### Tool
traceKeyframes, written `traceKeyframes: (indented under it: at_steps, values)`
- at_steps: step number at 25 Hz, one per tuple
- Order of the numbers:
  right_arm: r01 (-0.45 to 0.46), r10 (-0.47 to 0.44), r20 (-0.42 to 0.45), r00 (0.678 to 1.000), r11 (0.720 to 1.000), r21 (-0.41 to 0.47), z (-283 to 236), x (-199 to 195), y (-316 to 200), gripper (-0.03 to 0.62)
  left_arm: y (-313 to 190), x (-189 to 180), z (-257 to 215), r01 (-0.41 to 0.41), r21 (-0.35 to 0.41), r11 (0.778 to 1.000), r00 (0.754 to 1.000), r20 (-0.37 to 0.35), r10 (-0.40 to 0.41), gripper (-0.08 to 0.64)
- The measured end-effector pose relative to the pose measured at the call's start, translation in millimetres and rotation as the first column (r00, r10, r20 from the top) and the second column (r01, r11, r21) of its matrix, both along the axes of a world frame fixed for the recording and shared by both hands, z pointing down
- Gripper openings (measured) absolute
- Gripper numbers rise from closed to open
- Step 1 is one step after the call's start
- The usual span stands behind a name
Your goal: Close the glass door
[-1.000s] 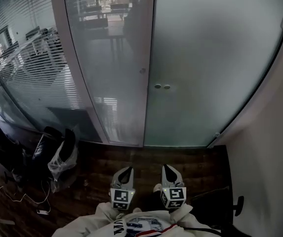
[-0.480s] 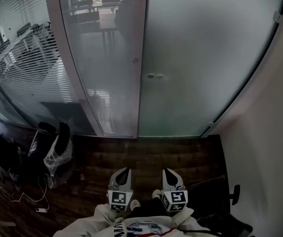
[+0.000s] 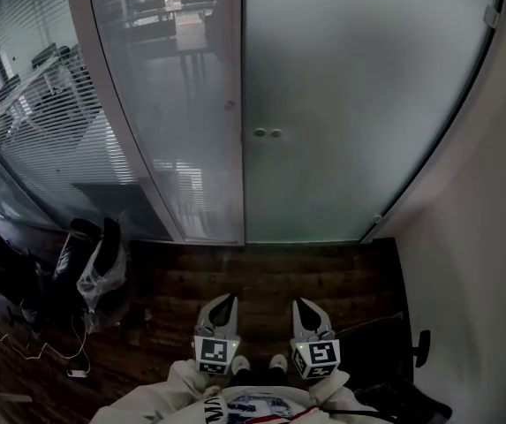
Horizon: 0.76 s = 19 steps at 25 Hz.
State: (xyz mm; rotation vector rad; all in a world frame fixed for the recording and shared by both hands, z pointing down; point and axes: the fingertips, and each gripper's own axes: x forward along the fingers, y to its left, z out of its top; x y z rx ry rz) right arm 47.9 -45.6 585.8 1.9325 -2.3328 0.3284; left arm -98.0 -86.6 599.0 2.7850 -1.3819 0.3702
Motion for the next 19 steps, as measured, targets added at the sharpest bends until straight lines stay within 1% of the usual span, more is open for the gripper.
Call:
traceKeyframes:
  at_steps: [6,9,14,19]
  values:
    - [0.008,-0.009,0.015,1.0,0.997,0.079,-29.6,28.6,-15.2,0.005,-11.4,26.6,-28.6,0.023,0.052,0.998,1.0,-0.002,-0.023,0.003]
    - [0.009,-0.011,0.014,1.0,0.995,0.095,-35.2,43.1,-24.6,0.005,-20.0,38.6,-36.7,0.029,0.07,0.997,1.0,0.001,-0.029,0.002]
    - [0.014,-0.016,0.018,1.0,0.994,0.106,-38.5,61.1,-36.2,0.005,-31.4,57.5,-40.8,0.041,0.071,0.997,0.999,-0.002,-0.041,0.002]
    - [0.035,-0.038,0.026,0.999,0.994,0.107,-38.0,67.9,-41.7,0.005,-35.9,73.6,-42.0,0.05,0.055,0.997,0.999,-0.018,-0.049,0.002]
